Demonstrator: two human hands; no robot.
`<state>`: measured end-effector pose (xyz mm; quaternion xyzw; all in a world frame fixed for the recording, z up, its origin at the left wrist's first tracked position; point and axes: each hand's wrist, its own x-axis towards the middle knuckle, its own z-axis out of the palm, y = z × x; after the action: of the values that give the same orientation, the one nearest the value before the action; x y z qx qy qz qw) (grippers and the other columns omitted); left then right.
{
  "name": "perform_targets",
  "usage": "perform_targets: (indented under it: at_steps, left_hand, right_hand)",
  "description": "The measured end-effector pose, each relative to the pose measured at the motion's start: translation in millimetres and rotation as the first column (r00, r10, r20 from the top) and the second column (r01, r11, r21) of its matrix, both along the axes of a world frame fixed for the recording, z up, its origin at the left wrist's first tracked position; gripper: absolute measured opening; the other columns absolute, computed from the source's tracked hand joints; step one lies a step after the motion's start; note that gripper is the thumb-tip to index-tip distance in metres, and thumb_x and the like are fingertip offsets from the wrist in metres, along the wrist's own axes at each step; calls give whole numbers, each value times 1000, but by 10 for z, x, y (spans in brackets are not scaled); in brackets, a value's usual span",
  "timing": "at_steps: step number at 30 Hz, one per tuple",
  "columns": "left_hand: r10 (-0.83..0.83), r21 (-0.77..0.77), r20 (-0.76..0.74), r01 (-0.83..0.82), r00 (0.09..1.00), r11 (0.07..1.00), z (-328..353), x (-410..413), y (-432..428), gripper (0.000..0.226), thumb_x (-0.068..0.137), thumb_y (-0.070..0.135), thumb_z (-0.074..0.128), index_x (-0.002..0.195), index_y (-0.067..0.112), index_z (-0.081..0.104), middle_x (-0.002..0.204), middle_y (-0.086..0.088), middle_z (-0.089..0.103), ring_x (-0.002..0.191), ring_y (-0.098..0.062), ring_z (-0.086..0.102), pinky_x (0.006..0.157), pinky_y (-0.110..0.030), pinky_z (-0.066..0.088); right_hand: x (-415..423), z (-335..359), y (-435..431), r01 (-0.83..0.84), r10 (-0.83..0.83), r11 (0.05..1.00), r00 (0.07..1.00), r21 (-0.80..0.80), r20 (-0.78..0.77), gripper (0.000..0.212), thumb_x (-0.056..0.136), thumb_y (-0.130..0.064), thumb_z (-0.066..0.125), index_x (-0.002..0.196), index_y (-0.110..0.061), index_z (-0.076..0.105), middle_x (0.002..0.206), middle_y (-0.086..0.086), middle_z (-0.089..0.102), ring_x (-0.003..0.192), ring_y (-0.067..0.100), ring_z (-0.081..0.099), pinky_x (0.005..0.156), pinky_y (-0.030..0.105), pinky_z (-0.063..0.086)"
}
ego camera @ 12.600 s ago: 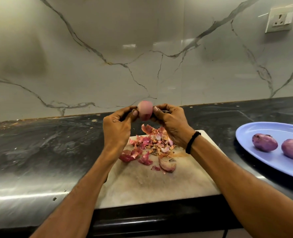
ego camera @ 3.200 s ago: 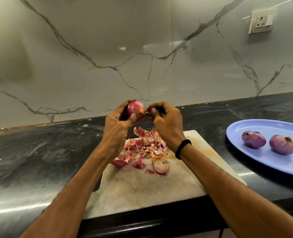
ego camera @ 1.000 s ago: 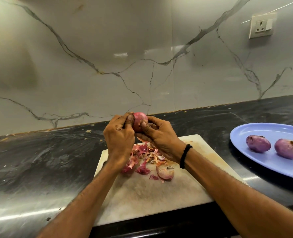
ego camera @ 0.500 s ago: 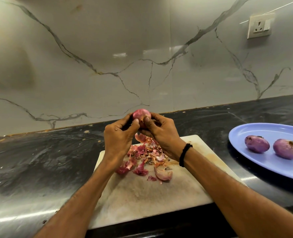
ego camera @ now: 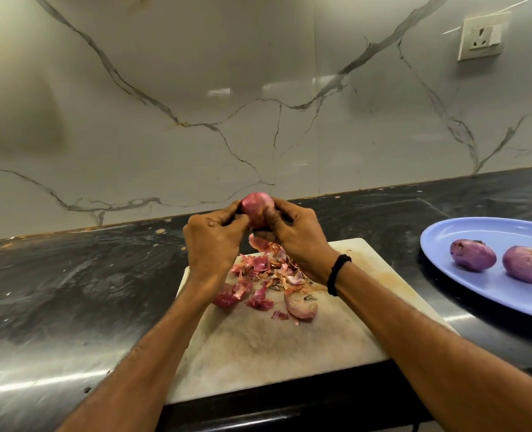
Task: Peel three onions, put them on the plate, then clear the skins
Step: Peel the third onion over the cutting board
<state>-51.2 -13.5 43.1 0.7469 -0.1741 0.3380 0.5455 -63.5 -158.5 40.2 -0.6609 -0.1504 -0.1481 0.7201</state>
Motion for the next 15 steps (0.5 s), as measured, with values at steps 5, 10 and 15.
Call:
perform_targets:
  at_steps: [5, 10, 15]
  left_hand:
    - [-37, -60, -54, 33, 998, 998, 21, -5, -6, 23, 91, 12, 73, 113, 9, 74, 99, -1, 76, 80, -6, 75, 73, -22, 60]
    - [-175, -101, -137, 162, 975, 982, 7, -68, -64, 19, 89, 31, 75, 107, 30, 74, 91, 10, 78, 85, -9, 76, 79, -28, 61]
    - [-248, -152, -185, 221, 951, 963, 13, -57, -54, 26, 90, 24, 73, 117, 25, 72, 101, 4, 77, 94, -9, 74, 90, -32, 60]
  right_hand:
    - [0, 20, -30, 12, -12, 999, 1000, 36, -10, 38, 97, -21, 54, 131, -5, 56, 115, 14, 66, 93, 24, 72, 81, 38, 60]
    - [5, 3, -51, 36, -36, 999, 999, -6, 18, 35, 97, -20, 56, 128, -6, 58, 116, 14, 66, 102, 23, 69, 86, 43, 58]
    - [16, 4, -43, 2, -2, 1000, 1000, 24, -9, 36, 95, -15, 57, 131, -11, 57, 122, 11, 64, 109, 24, 65, 89, 44, 57]
